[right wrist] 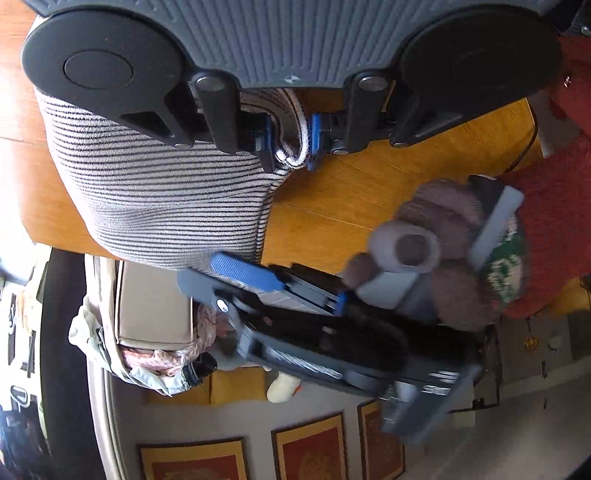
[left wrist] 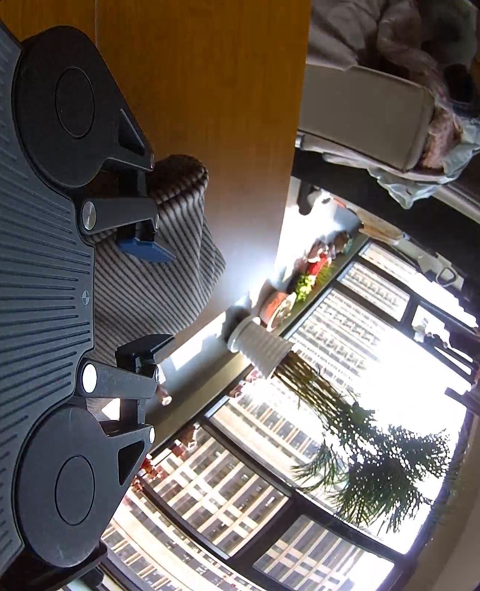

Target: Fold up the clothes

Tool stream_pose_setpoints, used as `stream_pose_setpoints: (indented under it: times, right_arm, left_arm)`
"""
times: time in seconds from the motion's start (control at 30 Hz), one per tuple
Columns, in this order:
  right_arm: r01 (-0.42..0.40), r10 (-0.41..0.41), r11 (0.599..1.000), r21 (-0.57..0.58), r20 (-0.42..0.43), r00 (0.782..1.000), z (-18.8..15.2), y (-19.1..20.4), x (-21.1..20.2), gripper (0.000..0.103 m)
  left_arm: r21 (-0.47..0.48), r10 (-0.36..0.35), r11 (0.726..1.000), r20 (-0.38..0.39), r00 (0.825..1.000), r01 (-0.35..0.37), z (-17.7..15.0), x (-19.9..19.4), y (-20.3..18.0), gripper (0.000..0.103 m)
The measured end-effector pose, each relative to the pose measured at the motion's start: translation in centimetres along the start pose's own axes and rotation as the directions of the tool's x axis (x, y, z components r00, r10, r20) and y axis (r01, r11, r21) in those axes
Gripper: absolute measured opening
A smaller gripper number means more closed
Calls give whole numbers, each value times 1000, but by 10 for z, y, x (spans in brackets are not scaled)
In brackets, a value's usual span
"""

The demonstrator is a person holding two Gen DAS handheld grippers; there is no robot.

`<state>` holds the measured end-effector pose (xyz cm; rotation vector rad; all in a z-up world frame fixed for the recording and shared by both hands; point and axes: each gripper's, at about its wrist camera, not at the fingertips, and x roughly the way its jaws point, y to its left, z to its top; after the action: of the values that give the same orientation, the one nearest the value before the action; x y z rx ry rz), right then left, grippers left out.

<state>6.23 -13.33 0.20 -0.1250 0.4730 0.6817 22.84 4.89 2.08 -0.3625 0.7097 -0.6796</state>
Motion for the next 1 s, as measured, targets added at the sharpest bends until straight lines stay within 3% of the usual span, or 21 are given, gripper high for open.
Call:
stream_pose_setpoints:
  times: [0.03,0.07,0.13,0.27,0.33,0.37,0.43,0.5,0.53,0.8,0.9,1.0]
  right_arm:
    - [-8,9,999,-34,9,1000,4,2,-7,48]
    - [-18,19,998,-68,20,1000,8,4,-14,78]
    - [-21,28,992,-122,63,998,17,6,-29,100]
    - [86,-76,994,-71,132,988,36,-16,-33,103]
    - [134,-137,990,39,78,987,37,-39,-18,103]
    - [147,-148,985,94,1,989,34,-51,-5,103]
    - [183,-174,981,69,-115,978,15,-52,18,103]
    - [232,-235,972,-37,-85,968,6,-34,22,103]
    - [242,-244,970,-37,-90,966,9,-32,23,103]
    - [217,-208,975,50,-136,969,19,-45,22,103]
    - [144,-132,982,120,-109,985,37,-61,4,103]
    - [214,-211,969,122,-36,977,59,-83,-12,103]
  left_arm:
    - [-19,22,1000,-12,1000,-22,0,8,10,33]
    - [-40,24,999,-16,1000,-24,-1,13,20,23]
    - [-90,-12,996,-8,1000,11,-2,16,36,23]
    - [-96,-28,995,4,1000,28,-6,14,42,23]
    - [-87,-24,996,8,1000,25,-7,13,41,23]
    - [-82,-22,996,10,1000,23,-7,13,41,23]
    - [-75,-20,997,13,1000,21,-8,13,40,23]
    - [-78,-25,997,11,1000,25,-8,12,40,22]
    - [-80,-27,996,10,1000,27,-9,12,40,22]
    - [-80,-21,997,18,1000,23,-9,13,40,22]
    - [-81,-24,996,20,1000,25,-9,12,41,22]
    - [-75,-26,997,25,999,28,-10,10,42,22]
